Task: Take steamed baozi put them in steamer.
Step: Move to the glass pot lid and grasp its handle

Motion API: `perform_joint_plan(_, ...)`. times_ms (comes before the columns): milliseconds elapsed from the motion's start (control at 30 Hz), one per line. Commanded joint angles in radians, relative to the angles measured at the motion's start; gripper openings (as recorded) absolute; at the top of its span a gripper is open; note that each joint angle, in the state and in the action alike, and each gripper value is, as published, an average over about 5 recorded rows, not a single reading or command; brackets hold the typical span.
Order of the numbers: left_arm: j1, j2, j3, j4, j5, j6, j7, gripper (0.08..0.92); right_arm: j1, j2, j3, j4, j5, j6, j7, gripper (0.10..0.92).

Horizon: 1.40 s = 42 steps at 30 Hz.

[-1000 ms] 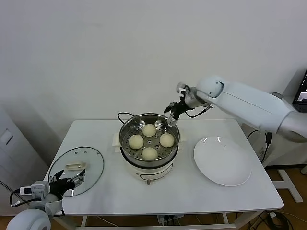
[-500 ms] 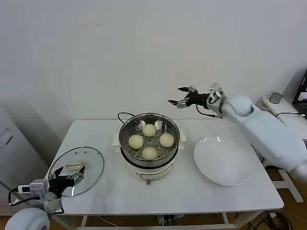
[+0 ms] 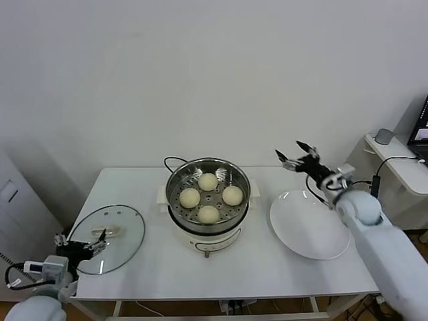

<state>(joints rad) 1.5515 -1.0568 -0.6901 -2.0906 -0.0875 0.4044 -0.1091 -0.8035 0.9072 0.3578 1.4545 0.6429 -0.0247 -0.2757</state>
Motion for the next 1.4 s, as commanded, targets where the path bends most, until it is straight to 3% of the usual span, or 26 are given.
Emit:
perform_joint_plan(33, 0.059, -0.021, 0.004, 0.075, 0.759, -0.276, 0.053, 0.823, -0.321, 0.126, 0.31, 0.064, -0.129, 0.027, 0.041, 0.823)
perform_joint_plan(267, 0.056, -0.06, 0.017, 0.146, 1.041, -0.378, 0.054, 0.823, -0.338, 0.19, 0.335, 0.056, -0.166, 0.038, 0.02, 0.823)
perform_joint_plan(533, -0.061, -0.093, 0.029, 0.339, 1.299, -0.473, 0.0, 0.823, -0.328, 0.216, 0.346, 0.037, -0.193, 0.047, 0.016, 0.823)
perform_joint_plan(1400, -0.221, -0.119, 0.022, 0.595, 1.387, -0.517, -0.091, 0.823, -0.273, 0.24, 0.305, -0.021, -0.248, 0.066, -0.003, 0.823)
